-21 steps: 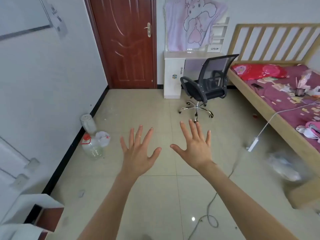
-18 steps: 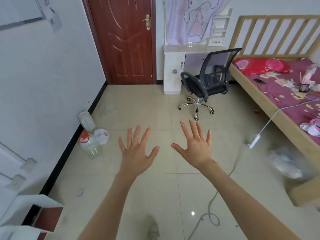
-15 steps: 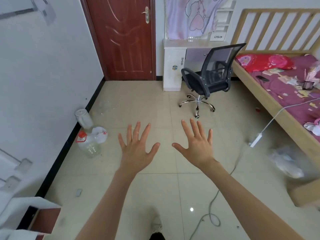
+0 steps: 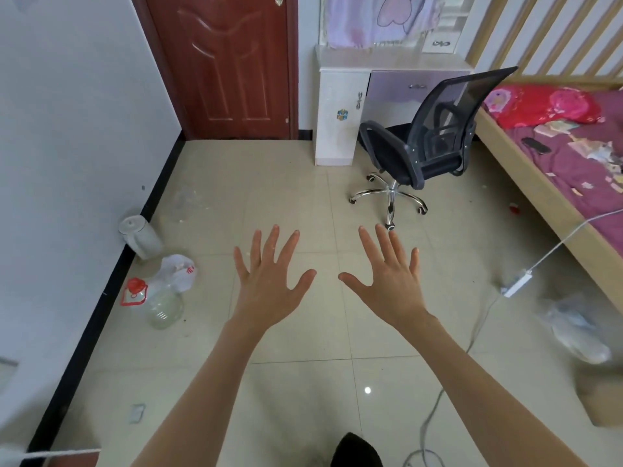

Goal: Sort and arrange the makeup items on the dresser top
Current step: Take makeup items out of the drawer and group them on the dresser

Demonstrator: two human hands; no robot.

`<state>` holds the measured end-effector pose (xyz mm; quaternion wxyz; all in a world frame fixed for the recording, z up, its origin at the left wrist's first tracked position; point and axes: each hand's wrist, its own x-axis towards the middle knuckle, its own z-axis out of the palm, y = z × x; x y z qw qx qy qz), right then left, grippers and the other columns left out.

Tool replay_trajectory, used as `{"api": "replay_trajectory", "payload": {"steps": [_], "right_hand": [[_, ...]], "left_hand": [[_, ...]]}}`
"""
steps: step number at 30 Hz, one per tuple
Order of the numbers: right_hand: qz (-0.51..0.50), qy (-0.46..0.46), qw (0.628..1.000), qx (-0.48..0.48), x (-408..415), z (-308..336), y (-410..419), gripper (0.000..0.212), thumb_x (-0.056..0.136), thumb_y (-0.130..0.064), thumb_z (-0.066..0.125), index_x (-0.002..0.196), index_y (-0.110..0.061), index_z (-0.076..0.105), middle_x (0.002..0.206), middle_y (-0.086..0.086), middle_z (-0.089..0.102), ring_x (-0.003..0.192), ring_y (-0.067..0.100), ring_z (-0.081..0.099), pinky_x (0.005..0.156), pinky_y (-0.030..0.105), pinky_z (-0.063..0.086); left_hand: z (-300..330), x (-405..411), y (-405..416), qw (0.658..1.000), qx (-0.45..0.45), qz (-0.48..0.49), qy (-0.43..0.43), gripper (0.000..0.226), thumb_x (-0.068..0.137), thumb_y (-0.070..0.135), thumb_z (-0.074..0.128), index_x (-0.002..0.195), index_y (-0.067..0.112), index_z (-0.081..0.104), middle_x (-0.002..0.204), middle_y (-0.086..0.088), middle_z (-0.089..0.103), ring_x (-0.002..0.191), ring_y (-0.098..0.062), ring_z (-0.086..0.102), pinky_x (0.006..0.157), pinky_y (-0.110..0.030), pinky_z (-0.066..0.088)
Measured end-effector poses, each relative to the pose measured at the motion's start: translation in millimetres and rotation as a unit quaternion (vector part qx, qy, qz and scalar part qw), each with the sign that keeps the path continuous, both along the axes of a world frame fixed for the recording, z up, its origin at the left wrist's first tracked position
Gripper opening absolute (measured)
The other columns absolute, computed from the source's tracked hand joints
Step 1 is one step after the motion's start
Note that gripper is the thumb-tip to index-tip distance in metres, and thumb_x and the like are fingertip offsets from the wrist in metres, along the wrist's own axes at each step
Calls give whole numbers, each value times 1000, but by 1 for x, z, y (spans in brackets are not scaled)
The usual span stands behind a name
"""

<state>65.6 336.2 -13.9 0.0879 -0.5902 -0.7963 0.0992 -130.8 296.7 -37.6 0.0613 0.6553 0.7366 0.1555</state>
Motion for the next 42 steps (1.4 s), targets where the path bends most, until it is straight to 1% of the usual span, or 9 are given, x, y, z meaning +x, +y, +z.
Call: {"api": "replay_trajectory", "payload": {"steps": [8,13,17,22,25,28,33,37,42], "right_hand": [[12,-20,1000,-18,-34,-18,127,82,87,-66,37,148,-34,-6,158,-2,-7,145,20,-10,114,53,-3],[25,-20,999,-14,-56,-19,238,81,87,-66,35,148,-35,-8,158,-1,-9,145,21,-11,114,52,-4],[34,-5,999,-8,-79,-13,312,81,87,-66,36,148,-34,-5,158,-1,-8,145,22,-10,114,53,-5],[40,-16,999,-10,-98,-9,398,81,86,-67,34,148,-34,-7,158,-1,-9,145,23,-10,114,53,-5],[36,-24,999,-11,-109,-14,451,81,87,-67,34,148,-34,-8,158,-1,-10,145,23,-10,114,53,-4],[33,-29,999,-12,-122,-21,506,81,86,-68,33,148,-35,-8,158,-1,-10,145,23,-10,114,54,-4],[13,-38,999,-9,-150,-29,612,80,86,-67,34,148,-34,-5,158,0,-8,145,24,-9,113,54,-5],[-4,-38,999,-7,-174,-24,698,80,86,-67,34,149,-34,-4,159,0,-7,145,24,-9,113,55,-6],[-40,-41,998,-3,-181,-16,787,80,86,-67,35,149,-34,-2,159,0,-5,146,24,-7,113,55,-6]], "left_hand": [[-19,-37,122,1000,-17,-7,12,79,75,73,7,145,40,-1,157,4,-6,142,-21,-16,110,-52,-13],[-18,-57,225,999,-10,-5,40,77,77,72,10,146,38,4,157,3,-2,143,-23,-11,110,-54,-10],[-8,-75,300,998,-9,-7,54,78,76,73,7,146,39,1,157,3,-4,143,-24,-13,110,-54,-11],[-8,-94,386,998,-25,-4,52,79,74,74,4,145,41,-5,156,4,-10,142,-22,-19,109,-53,-14],[-14,-106,438,998,-36,-8,57,80,72,75,1,144,41,-7,156,4,-12,141,-21,-20,108,-52,-16],[-21,-120,495,998,-31,-15,57,81,72,77,-1,145,40,-4,156,3,-10,142,-22,-18,107,-51,-18],[-28,-151,609,997,-30,-31,62,80,73,75,3,145,40,-3,157,3,-9,143,-23,-16,105,-49,-19],[-20,-174,703,997,-33,-46,60,82,71,74,-1,145,40,-5,156,3,-10,142,-24,-16,107,-50,-17],[-12,-178,806,994,-34,-88,52,81,72,73,0,146,39,-3,157,2,-8,143,-25,-15,109,-54,-11]]}}
